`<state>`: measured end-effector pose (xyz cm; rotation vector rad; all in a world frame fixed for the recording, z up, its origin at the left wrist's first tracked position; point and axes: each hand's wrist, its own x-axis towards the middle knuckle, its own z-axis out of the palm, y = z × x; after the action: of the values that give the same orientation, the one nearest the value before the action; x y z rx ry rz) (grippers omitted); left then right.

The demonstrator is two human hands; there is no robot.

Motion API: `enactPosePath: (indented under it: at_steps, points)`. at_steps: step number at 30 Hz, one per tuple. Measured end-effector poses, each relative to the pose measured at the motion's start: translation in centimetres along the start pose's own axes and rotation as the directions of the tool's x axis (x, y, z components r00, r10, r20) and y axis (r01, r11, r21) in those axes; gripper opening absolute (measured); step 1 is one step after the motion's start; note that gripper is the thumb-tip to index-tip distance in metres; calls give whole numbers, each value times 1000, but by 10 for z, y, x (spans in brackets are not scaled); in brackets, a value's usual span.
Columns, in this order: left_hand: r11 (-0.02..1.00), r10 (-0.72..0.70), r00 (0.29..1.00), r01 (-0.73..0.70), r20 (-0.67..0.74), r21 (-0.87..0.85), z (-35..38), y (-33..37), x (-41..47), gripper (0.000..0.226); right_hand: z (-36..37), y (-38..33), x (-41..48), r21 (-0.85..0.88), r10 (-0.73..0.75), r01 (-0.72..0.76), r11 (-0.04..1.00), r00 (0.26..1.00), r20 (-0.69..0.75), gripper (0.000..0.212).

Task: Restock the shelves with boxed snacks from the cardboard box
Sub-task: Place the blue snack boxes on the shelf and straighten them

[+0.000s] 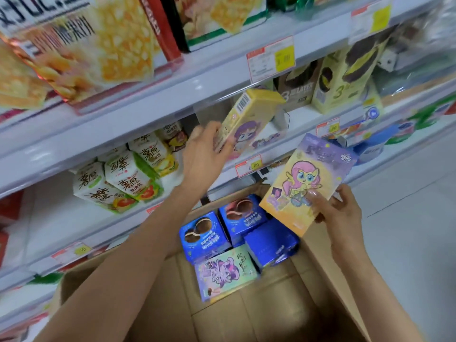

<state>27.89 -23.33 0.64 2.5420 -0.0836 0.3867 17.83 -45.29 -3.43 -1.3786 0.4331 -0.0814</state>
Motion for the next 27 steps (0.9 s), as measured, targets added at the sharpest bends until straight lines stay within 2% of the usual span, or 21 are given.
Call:
enactPosePath:
  at_steps: [4,7,12,15,18,22,24,26,27]
  points:
    - [991,132,989,-134,-71,-21,18,-2,23,34,-7,12,-4,38,11,-12,999,1000,9,22]
    - [987,134,984,-143,-115,-74,35,2,42,32,-11,20,-4,79,47,-48,996,999,5,22]
    - [963,-43,997,24,-68,-267,73,-3,66,29,-14,29,4,115,77,-77,990,997,5,24]
    - [952,-127,992,119,-11,-281,93,-9,74,28,-13,31,11,110,59,-62,992,998,30,26]
    - [929,-232,972,208,-44,-306,103,-8,78,27,-10,30,19,108,37,-42,993,998,46,28]
    - [891,-393,919,384,10,-242,108,-6,88,40,1,20,32,167,15,-26,986,997,71,27]
    - [904,-400,916,394,-5,-168,100,-1,87,42,9,11,43,212,24,-41,976,996,81,29]
    - [928,-343,939,337,-10,-161,83,10,75,28,16,3,56,187,12,-34,982,993,121,29]
    - [935,-300,953,302,44,-184,73,14,66,24,20,0,63,168,-3,-22,986,989,148,28]
